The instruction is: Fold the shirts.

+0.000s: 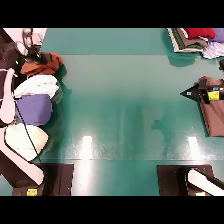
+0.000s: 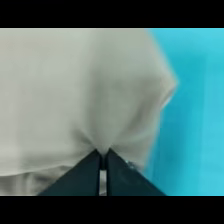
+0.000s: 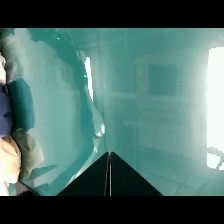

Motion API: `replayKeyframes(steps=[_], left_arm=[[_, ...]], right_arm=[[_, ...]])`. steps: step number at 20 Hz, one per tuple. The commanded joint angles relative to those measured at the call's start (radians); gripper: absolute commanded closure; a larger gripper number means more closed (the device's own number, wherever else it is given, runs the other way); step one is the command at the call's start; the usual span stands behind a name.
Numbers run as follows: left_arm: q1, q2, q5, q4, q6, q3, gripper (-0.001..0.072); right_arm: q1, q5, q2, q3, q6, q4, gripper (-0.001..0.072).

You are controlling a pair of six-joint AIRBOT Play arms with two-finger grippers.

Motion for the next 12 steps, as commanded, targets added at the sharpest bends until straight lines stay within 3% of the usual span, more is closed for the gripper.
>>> replayKeyframes(steps=[1, 8, 12], left_arm=[[-0.026, 0.114, -0.127, -0.002, 0.002, 0.137, 0.0684], [-0.245, 0.584, -0.183, -0.003, 0.035, 0.137, 0.0684], [-0.42, 0.7, -0.326, -0.007, 0.021, 0.135, 0.0683]], right_arm=[[0.0, -0.059, 0.0, 0.052, 0.001, 0.006, 0.0695], [0.0, -0.095, 0.0, 0.412, 0.001, 0.006, 0.0695], [0.0, -0.054, 0.0, 0.583, 0.001, 0.006, 0.0695]])
